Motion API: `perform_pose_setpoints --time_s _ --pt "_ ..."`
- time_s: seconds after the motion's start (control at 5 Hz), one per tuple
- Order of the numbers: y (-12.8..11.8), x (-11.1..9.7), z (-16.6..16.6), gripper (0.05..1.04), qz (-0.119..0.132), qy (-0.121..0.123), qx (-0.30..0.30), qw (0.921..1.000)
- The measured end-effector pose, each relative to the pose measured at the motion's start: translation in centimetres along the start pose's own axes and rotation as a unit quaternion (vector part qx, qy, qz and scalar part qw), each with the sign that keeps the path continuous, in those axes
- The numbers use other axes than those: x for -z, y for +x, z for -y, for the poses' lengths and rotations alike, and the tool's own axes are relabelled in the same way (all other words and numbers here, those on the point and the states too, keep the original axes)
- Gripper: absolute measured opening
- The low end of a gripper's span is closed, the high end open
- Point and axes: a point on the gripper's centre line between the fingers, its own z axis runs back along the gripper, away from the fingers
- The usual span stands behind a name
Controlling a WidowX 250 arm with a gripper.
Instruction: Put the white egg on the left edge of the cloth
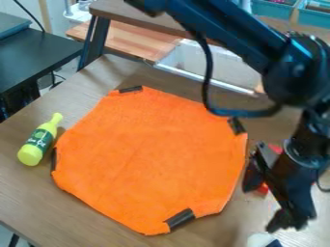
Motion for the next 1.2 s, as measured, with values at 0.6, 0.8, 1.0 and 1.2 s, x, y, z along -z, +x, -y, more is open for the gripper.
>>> perform_pose_setpoints --time_s 0.6,0.8,1.0,1.2 --pt "-1.6 -0.7 5.8 1.0 0.043 -0.015 0.081 0.9957" --pt "-2.0 -0.3 5.9 1.0 0.039 -0.018 0.082 0.9957" --pt "-1.9 -0.2 5.8 1.0 0.045 -0.02 0.081 0.9955" --pt "-1.9 0.7 5.2 1.0 0.033 -0.022 0.072 0.9966"
